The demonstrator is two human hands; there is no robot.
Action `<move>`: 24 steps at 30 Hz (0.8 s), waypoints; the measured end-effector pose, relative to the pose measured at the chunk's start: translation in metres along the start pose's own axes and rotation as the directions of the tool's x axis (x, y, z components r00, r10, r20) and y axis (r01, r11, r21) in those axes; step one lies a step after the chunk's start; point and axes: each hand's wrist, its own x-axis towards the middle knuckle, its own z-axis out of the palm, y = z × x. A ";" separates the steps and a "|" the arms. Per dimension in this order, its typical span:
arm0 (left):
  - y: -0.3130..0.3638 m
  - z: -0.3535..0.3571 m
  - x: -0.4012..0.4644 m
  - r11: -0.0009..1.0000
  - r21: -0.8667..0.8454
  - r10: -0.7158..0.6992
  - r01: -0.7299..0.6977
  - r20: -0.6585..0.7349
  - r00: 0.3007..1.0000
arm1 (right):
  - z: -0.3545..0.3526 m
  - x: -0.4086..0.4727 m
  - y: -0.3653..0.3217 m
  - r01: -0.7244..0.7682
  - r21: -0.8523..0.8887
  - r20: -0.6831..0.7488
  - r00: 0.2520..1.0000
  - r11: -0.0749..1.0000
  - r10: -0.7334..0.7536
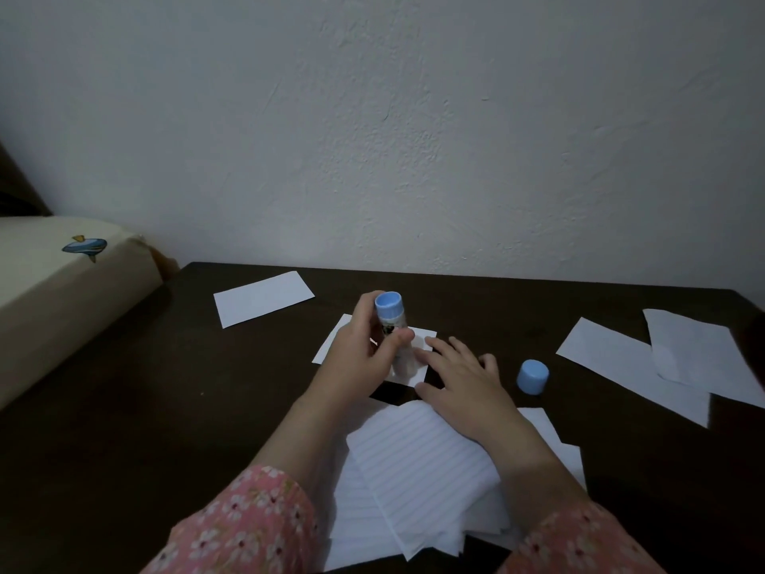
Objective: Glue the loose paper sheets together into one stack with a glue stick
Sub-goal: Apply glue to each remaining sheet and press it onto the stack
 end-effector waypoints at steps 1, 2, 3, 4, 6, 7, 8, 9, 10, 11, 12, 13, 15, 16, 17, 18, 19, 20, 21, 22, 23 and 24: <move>0.001 0.001 0.000 1.000 0.005 0.009 -0.009 0.003 1.000 | -0.001 -0.001 0.000 0.004 0.004 0.001 1.000 1.000 -0.004; 0.002 0.001 0.000 1.000 0.009 0.017 -0.017 0.006 1.000 | -0.001 -0.001 0.000 0.008 0.009 0.000 1.000 1.000 -0.008; 0.003 0.002 0.000 1.000 0.014 0.020 -0.020 0.011 1.000 | -0.001 -0.001 0.000 0.010 0.014 -0.002 1.000 1.000 -0.010; 0.003 0.003 0.000 1.000 0.020 0.020 -0.021 0.020 1.000 | -0.001 -0.001 0.000 0.010 0.018 -0.005 1.000 1.000 -0.010; 0.004 0.005 -0.001 0.999 0.030 0.012 -0.013 0.045 0.999 | 0.000 -0.002 0.000 0.011 0.022 -0.012 1.000 1.000 -0.011; 0.005 0.006 -0.002 0.999 0.033 0.008 -0.010 0.060 0.998 | 0.000 -0.002 0.000 0.011 0.024 -0.015 1.000 1.000 -0.010; 0.004 0.008 -0.003 0.999 0.036 0.005 -0.008 0.072 0.997 | 0.000 -0.002 0.000 0.010 0.028 -0.017 1.000 1.000 -0.009; 0.004 0.009 -0.003 0.999 0.039 0.004 -0.007 0.081 0.997 | 0.000 -0.002 -0.001 0.008 0.033 -0.016 1.000 0.999 -0.007; 0.004 0.010 -0.003 0.999 0.042 0.003 -0.007 0.088 0.996 | -0.001 -0.002 -0.001 0.005 0.038 -0.013 1.000 0.999 -0.004; 0.004 0.010 -0.003 0.999 0.045 0.003 -0.007 0.094 0.996 | -0.001 -0.002 -0.001 0.002 0.042 -0.011 1.000 0.999 -0.001; 0.004 0.010 -0.003 0.999 0.047 0.003 -0.008 0.099 0.995 | -0.001 -0.002 -0.001 -0.002 0.045 -0.010 1.000 0.999 0.002; 0.005 0.009 -0.003 0.999 0.048 0.003 -0.008 0.102 0.995 | -0.002 -0.001 -0.002 -0.005 0.048 -0.009 1.000 0.999 0.006; 0.006 0.008 -0.003 0.999 0.039 -0.003 -0.001 0.109 0.994 | -0.002 -0.001 -0.003 -0.013 0.050 -0.007 1.000 0.999 0.014; 0.006 0.008 -0.003 1.000 0.028 -0.008 0.005 0.113 0.994 | -0.002 -0.001 -0.003 -0.018 0.047 -0.005 1.000 0.999 0.018; 0.006 0.007 -0.004 1.000 0.014 -0.011 0.010 0.117 0.993 | -0.002 0.000 -0.004 -0.022 0.045 -0.003 1.000 0.999 0.022; 0.006 0.007 -0.004 1.000 0.000 -0.015 0.015 0.121 0.992 | -0.002 0.000 -0.003 -0.025 0.044 -0.002 1.000 0.999 0.025; 0.006 0.006 -0.004 1.000 -0.009 -0.022 0.023 0.127 0.992 | -0.002 0.000 -0.003 -0.028 0.043 -0.003 1.000 0.999 0.028; 0.006 0.006 -0.005 0.999 -0.012 -0.029 0.030 0.133 0.991 | -0.001 0.001 -0.004 -0.030 0.042 -0.005 1.000 0.999 0.031; 0.006 0.005 -0.004 0.999 -0.012 -0.033 0.035 0.138 0.990 | -0.001 0.001 -0.004 -0.033 0.040 -0.008 0.999 0.999 0.033; 0.006 0.005 -0.004 0.999 -0.012 -0.035 0.037 0.141 0.989 | -0.001 0.001 -0.004 -0.035 0.037 -0.011 0.999 0.999 0.035; 0.006 0.005 -0.004 0.999 -0.010 -0.036 0.038 0.144 0.989 | -0.001 0.001 -0.004 -0.036 0.034 -0.014 0.999 0.999 0.037; 0.005 0.005 -0.004 0.999 -0.007 -0.038 0.040 0.145 0.989 | 0.000 0.001 -0.004 -0.038 0.033 -0.016 0.999 0.999 0.038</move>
